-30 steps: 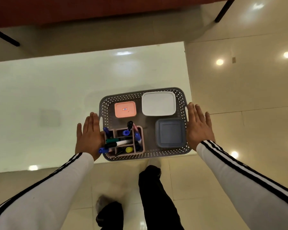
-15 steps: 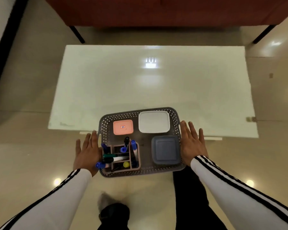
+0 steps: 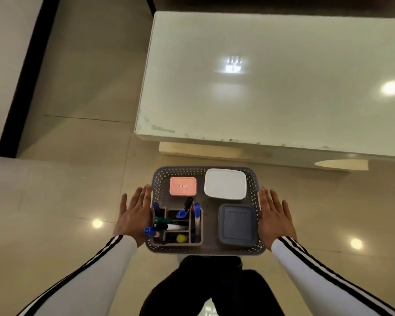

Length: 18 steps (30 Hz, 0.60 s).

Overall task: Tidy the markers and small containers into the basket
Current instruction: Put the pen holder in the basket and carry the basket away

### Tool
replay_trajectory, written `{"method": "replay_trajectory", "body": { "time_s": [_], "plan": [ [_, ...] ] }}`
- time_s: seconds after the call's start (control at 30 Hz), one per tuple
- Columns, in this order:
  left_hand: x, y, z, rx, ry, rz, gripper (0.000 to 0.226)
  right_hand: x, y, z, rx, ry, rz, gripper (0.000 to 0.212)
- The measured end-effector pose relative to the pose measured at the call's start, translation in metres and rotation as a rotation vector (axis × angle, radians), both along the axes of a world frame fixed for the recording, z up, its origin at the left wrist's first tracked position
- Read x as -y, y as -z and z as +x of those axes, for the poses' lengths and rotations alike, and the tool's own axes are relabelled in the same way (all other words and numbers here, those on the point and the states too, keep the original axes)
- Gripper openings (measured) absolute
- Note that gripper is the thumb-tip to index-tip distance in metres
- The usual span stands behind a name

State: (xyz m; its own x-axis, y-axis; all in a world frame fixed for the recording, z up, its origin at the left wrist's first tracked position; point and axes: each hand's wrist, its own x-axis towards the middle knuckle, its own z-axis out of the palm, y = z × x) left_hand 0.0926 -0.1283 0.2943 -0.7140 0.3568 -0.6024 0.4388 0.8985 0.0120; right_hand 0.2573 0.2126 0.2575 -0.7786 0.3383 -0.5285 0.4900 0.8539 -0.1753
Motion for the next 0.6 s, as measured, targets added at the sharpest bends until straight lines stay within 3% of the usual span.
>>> {"method": "replay_trajectory", "body": {
  "time_s": [0.13, 0.4, 0.6],
  "plan": [
    [0.009, 0.049, -0.02, -0.007, -0.022, 0.028, 0.101, 0.014, 0.044, -0.014, -0.027, 0.037, -0.028, 0.078],
    [0.005, 0.213, -0.066, -0.112, -0.014, 0.092, 0.114, 0.005, 0.191, -0.074, -0.116, 0.028, -0.004, 0.07],
    [-0.019, 0.325, -0.126, -0.222, 0.063, 0.127, 0.096, -0.029, 0.291, -0.132, -0.142, 0.0, 0.057, 0.07]
  ]
}}
